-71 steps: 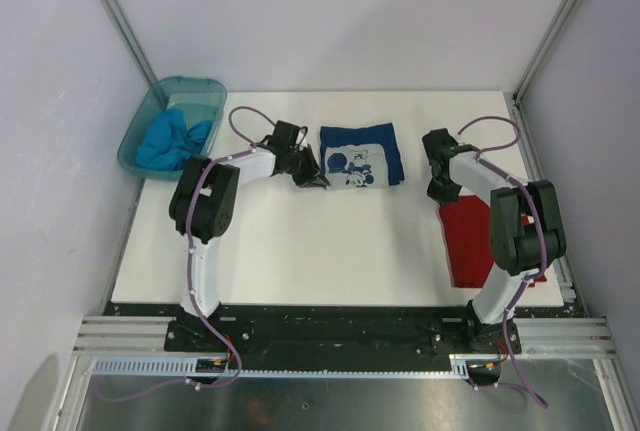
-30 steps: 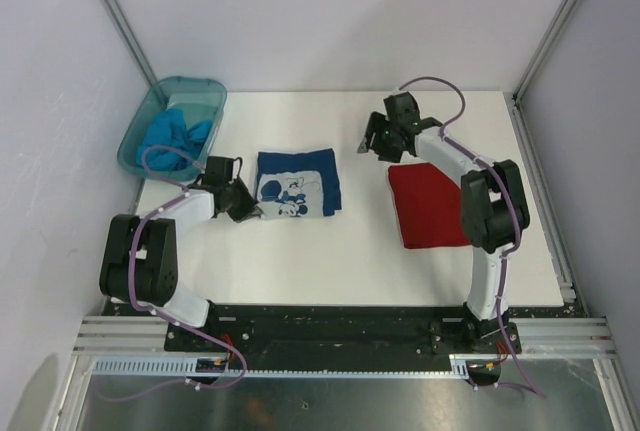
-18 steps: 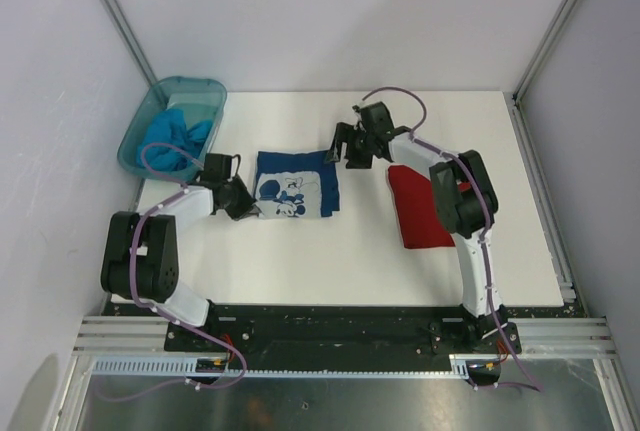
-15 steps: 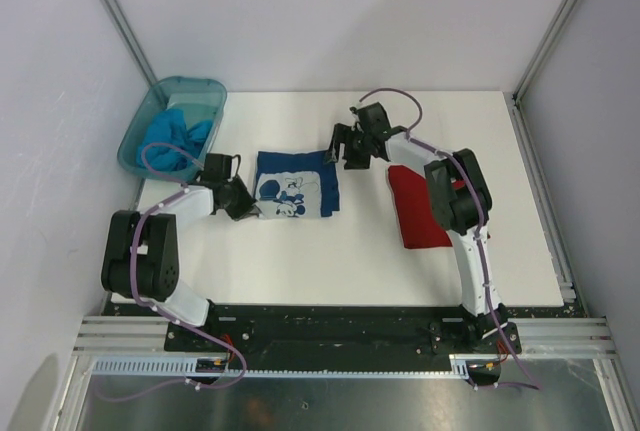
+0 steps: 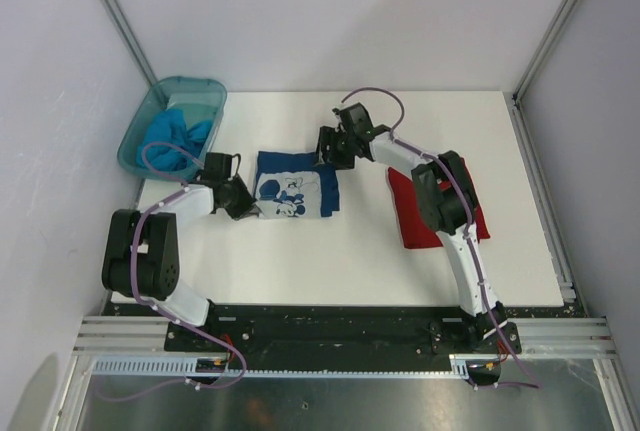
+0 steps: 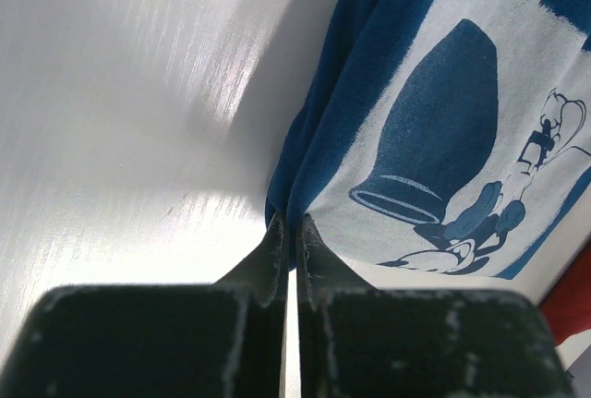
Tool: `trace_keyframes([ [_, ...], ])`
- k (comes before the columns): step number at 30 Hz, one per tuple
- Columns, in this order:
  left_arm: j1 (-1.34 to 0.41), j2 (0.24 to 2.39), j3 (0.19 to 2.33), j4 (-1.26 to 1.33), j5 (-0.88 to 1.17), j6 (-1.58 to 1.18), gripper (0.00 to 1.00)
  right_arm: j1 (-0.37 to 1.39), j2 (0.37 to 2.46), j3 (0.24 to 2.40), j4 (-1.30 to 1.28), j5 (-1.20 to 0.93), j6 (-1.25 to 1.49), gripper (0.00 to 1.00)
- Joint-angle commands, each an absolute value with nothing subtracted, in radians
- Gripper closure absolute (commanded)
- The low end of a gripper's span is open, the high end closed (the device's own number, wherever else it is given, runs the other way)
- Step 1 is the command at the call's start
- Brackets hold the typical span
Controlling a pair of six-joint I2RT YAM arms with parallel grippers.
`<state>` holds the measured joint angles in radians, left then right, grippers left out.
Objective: Fold and stack the t-shirts
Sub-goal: Put the neatly folded tshirt into the corner of the board with both arms
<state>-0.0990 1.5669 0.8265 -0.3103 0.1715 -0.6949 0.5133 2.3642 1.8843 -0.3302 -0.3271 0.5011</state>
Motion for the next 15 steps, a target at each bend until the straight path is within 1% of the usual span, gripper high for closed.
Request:
trace_keyframes([
  [1, -0.089, 1.563, 0.863, -0.304, 0.186, -0.666, 1.00, 0.527, 2.375, 1.908, -0.377, -0.290, 0.515, 0.35],
  [5, -0.089, 1.561, 0.862, -0.304, 0.195, -0.670, 1.00, 0.534, 2.367, 1.901, -0.393, -0.263, 0.534, 0.46],
  [7, -0.089, 1.554, 0.859, -0.304, 0.201, -0.670, 1.00, 0.538, 2.361, 1.906, -0.408, -0.239, 0.541, 0.56],
  [10, -0.090, 1.537, 0.856, -0.304, 0.221, -0.667, 1.00, 0.549, 2.352, 1.936, -0.452, -0.187, 0.544, 0.79],
  [12, -0.093, 1.526, 0.859, -0.304, 0.247, -0.661, 1.00, 0.563, 2.348, 1.967, -0.489, -0.148, 0.540, 0.91],
  [13, -0.094, 1.523, 0.863, -0.304, 0.268, -0.655, 1.00, 0.569, 2.345, 1.983, -0.506, -0.125, 0.539, 0.96],
  [15, -0.099, 1.514, 0.869, -0.305, 0.299, -0.641, 1.00, 0.583, 2.340, 2.016, -0.542, -0.076, 0.538, 0.99],
])
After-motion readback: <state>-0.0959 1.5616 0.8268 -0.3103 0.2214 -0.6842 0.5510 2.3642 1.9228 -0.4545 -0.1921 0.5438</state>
